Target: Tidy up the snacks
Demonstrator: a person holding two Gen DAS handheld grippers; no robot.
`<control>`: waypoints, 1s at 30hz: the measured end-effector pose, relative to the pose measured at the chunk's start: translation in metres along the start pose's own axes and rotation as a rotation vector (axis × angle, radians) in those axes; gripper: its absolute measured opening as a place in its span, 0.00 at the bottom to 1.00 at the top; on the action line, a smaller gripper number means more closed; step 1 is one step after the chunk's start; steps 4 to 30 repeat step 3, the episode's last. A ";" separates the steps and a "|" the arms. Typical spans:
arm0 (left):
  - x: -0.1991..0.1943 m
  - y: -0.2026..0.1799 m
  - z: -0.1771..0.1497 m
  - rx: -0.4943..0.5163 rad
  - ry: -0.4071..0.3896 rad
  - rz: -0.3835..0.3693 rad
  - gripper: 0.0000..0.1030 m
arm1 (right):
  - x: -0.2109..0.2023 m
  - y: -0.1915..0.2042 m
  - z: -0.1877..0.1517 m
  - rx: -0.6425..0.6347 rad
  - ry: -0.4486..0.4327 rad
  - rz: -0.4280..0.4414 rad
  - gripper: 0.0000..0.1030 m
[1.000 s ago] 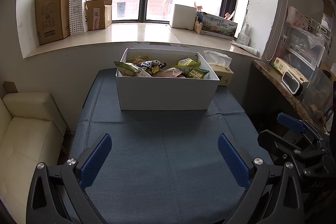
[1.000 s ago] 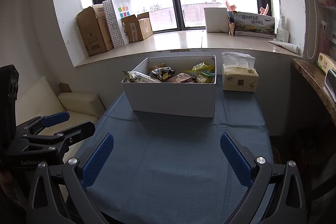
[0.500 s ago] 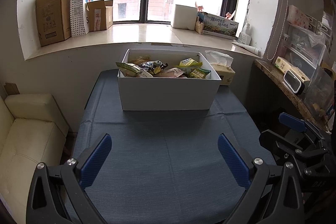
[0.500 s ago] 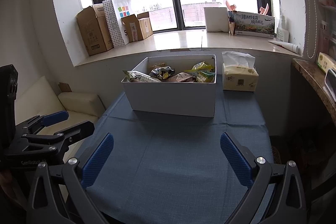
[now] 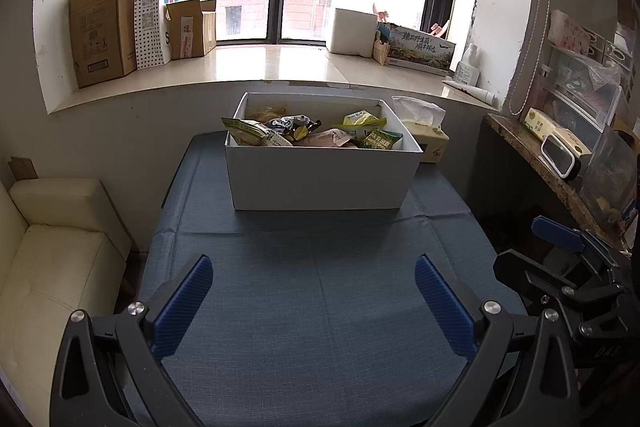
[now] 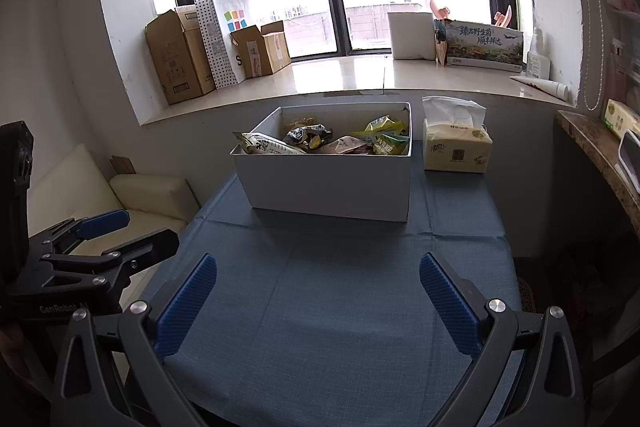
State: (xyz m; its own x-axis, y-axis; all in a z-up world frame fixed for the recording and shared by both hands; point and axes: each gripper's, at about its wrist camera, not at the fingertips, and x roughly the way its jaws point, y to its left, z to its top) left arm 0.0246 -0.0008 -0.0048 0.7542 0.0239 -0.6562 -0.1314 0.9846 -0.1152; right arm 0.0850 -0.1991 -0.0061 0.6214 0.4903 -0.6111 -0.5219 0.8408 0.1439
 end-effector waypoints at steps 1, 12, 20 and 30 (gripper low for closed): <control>0.000 0.000 0.000 0.002 -0.002 0.003 1.00 | 0.000 0.000 0.000 0.001 -0.001 -0.001 1.00; -0.002 0.001 0.000 -0.003 -0.014 0.005 1.00 | 0.000 0.000 0.000 0.002 -0.001 -0.001 1.00; -0.002 0.001 0.000 -0.003 -0.014 0.005 1.00 | 0.000 0.000 0.000 0.002 -0.001 -0.001 1.00; -0.002 0.001 0.000 -0.003 -0.014 0.005 1.00 | 0.000 0.000 0.000 0.002 -0.001 -0.001 1.00</control>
